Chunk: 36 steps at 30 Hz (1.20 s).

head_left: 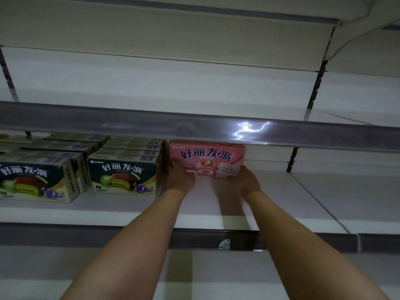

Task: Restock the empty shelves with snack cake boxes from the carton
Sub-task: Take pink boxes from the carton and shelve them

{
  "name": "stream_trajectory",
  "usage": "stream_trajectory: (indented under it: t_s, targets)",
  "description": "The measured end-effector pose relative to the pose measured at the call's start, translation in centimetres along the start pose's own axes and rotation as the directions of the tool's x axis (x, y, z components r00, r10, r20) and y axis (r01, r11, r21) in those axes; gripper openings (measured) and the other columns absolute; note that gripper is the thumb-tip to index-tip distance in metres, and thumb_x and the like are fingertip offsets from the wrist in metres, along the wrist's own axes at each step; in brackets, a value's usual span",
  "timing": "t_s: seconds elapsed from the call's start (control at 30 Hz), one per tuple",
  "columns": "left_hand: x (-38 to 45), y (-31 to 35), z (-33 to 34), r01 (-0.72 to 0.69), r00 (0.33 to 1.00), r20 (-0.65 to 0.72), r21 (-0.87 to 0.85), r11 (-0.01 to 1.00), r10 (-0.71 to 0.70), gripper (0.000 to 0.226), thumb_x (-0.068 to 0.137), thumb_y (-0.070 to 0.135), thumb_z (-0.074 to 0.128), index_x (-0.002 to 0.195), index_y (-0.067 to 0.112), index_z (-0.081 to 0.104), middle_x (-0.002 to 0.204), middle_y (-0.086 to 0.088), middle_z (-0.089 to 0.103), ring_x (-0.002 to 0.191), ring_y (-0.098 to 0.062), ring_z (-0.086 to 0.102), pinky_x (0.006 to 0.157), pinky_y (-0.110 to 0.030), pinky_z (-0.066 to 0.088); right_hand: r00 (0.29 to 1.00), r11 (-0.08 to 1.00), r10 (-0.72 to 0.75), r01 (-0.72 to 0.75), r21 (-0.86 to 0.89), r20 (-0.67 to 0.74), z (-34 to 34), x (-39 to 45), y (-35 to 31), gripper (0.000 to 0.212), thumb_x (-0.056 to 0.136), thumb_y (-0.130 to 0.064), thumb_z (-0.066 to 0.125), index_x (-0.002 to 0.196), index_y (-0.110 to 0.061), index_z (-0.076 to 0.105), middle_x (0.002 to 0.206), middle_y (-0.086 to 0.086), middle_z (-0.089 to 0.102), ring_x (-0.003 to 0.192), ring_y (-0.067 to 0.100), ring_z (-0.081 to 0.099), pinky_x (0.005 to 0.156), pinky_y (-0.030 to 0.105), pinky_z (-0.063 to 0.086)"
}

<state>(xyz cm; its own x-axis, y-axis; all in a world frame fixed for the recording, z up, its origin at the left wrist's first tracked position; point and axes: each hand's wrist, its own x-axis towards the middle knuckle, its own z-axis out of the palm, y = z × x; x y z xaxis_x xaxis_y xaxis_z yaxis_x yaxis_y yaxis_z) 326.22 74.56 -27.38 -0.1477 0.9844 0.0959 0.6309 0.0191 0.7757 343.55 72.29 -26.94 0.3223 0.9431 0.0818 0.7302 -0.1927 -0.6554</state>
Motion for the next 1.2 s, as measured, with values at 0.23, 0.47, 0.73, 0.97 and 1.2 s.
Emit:
stream_trajectory:
  t_s: [0.23,0.47,0.73,0.97,1.2]
  targets:
    - [1.4,-2.4,0.5,-0.077,0.987,0.155,0.229,0.97,0.041,0.053,0.07,0.04,0.036,0.119,0.037,0.054,0.127,-0.003,0.057,0.116,-0.028,0.052,0.094,-0.042,0.048,0.981,0.978,0.07,-0.032,-0.204,0.181,-1.2,-3.1,-2.2,0.05,0.092,-0.039,0.05,0.134,-0.014,0.045,0.131,0.01,0.055,0.117,0.028,0.053,0.099,0.037,0.043]
    - [-5.3,-1.4,-3.4,-0.113,0.97,0.237,0.213,0.97,0.06,0.041,0.093,0.019,0.05,0.135,0.017,0.048,0.137,-0.004,0.049,0.123,-0.022,0.048,0.101,-0.027,0.041,0.96,0.935,0.035,0.066,-0.347,0.276,-1.7,-6.9,-3.2,0.053,0.095,-0.046,0.043,0.141,-0.02,0.036,0.141,0.006,0.045,0.126,0.026,0.044,0.099,0.036,0.036]
    - [-13.7,-3.2,-8.5,0.07,0.998,-0.017,0.191,0.979,-0.068,0.039,0.091,0.012,0.052,0.13,0.013,0.054,0.127,-0.011,0.059,0.114,-0.028,0.055,0.094,-0.033,0.047,0.885,0.912,-0.203,0.326,-0.248,0.419,-1.8,-12.3,-4.6,0.039,0.093,-0.046,0.044,0.12,-0.019,0.054,0.125,0.009,0.057,0.109,0.03,0.054,0.092,0.037,0.044]
    - [-22.5,-6.8,-12.1,0.294,0.945,-0.189,0.138,0.946,-0.266,0.034,0.092,0.013,0.052,0.125,0.011,0.056,0.125,-0.012,0.06,0.113,-0.03,0.056,0.091,-0.034,0.046,0.756,0.864,-0.406,0.501,-0.054,0.513,-1.0,-19.1,-5.9,0.058,0.092,-0.04,0.053,0.143,-0.016,0.039,0.145,0.008,0.042,0.129,0.029,0.043,0.104,0.036,0.039]
    - [-32.9,-13.5,-16.5,0.531,0.816,-0.309,0.068,0.844,-0.489,0.034,0.093,0.016,0.051,0.127,0.013,0.055,0.123,-0.008,0.061,0.109,-0.027,0.058,0.087,-0.031,0.047,0.59,0.821,-0.432,0.571,0.026,0.682,3.6,-27.3,-7.4,0.056,0.093,-0.037,0.053,0.142,-0.012,0.04,0.145,0.011,0.043,0.13,0.029,0.044,0.104,0.032,0.038]
